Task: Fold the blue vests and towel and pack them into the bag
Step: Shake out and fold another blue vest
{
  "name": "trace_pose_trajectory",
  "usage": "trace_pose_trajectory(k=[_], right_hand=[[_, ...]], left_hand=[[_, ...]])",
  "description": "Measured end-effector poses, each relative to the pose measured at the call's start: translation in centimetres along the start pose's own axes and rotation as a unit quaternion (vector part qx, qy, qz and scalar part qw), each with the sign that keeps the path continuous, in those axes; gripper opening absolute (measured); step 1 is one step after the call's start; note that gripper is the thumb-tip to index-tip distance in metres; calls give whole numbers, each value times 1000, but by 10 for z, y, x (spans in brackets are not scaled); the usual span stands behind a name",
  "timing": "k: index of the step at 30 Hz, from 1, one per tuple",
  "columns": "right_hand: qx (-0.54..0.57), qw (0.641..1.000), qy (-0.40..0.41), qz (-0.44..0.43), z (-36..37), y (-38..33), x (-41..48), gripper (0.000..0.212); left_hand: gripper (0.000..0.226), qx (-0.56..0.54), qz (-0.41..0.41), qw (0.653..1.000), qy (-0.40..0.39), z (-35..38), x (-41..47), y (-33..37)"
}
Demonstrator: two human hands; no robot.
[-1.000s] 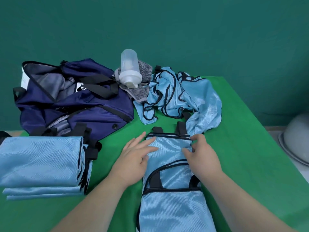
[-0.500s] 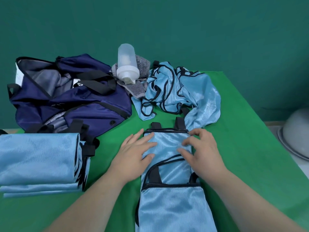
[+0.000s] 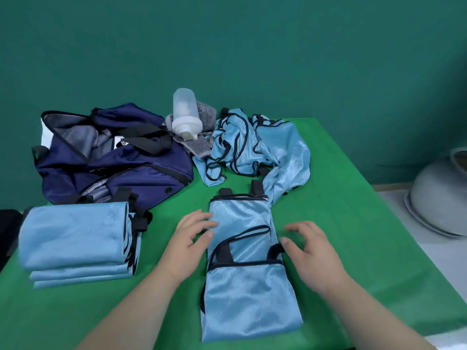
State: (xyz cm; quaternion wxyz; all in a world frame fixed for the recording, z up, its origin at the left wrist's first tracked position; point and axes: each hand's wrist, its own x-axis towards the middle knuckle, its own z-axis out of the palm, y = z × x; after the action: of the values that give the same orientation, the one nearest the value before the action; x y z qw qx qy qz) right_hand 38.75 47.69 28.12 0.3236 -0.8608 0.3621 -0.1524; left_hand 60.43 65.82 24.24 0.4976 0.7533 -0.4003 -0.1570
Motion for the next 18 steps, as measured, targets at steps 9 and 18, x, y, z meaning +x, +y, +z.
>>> trace_pose_trajectory(k=[9, 18], right_hand=[[-8, 998, -57, 31, 13, -1, -52, 21], [-5, 996, -89, 25, 17, 2, -55, 48]], left_hand=[[30, 157, -73, 985, 17, 8, -103, 56], [40, 286, -87, 954, -10, 17, -100, 62]])
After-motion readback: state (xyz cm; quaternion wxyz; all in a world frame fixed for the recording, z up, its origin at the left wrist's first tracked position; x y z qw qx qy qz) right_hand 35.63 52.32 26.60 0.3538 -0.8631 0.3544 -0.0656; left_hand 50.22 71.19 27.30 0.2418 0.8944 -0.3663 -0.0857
